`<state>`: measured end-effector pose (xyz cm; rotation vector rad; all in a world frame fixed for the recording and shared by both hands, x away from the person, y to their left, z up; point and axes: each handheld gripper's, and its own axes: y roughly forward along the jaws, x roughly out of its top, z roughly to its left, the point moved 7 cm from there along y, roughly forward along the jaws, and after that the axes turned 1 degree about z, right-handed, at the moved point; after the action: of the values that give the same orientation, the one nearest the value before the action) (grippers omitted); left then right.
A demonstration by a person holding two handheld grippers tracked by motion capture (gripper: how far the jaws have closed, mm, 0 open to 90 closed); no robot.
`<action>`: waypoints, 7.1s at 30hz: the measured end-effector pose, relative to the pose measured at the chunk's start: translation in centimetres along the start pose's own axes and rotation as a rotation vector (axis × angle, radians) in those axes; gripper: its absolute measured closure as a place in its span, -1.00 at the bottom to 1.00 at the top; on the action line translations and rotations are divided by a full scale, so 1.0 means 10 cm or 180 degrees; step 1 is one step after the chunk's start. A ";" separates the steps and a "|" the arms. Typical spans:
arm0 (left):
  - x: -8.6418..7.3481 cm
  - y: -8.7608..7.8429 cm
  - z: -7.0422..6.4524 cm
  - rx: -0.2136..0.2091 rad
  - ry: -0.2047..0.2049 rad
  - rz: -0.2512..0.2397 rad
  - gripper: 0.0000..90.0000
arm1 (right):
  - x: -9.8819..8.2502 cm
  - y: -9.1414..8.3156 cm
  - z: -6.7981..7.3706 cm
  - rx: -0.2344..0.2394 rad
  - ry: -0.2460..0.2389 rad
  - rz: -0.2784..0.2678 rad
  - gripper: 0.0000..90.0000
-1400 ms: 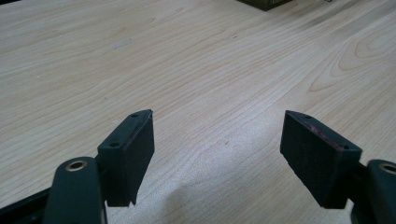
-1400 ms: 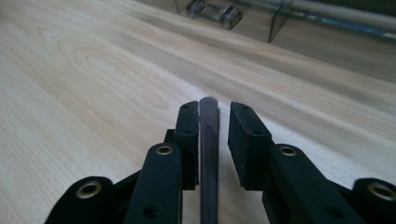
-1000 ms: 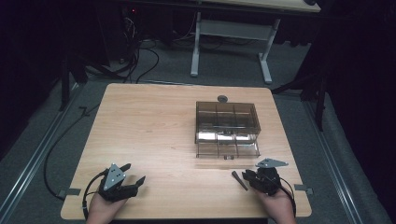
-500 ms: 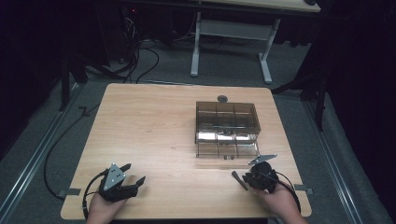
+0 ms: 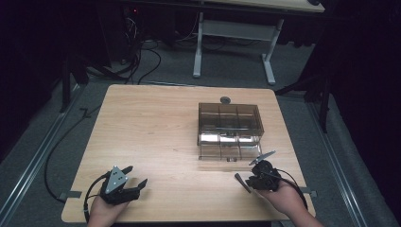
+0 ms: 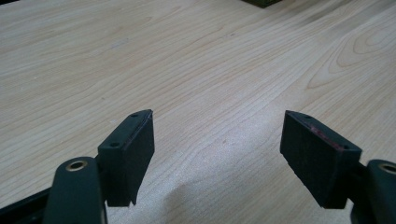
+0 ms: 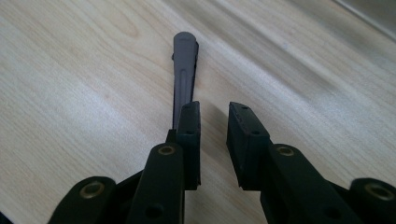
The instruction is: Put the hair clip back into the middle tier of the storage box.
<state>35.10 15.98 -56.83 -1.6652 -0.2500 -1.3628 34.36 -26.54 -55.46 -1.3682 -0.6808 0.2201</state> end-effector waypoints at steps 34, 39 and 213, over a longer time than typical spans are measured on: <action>0.00 0.00 -0.02 -0.0032 0.0051 0.0021 -0.41 | 0.31 0.11 0.18 -0.0067 -0.0323 0.0793 0.72; 0.00 0.00 -0.02 -0.0035 0.0056 0.0018 -0.41 | 0.31 0.12 0.19 -0.0064 -0.0317 0.0841 0.79; -0.01 -0.01 -0.02 -0.0069 0.0040 0.0001 -0.41 | 0.72 -0.07 0.18 0.0047 -0.0218 0.0520 0.67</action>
<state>34.85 15.88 -56.85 -1.6740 -0.2284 -1.3797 38.86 -21.48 -52.45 -1.4083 -0.6233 0.4031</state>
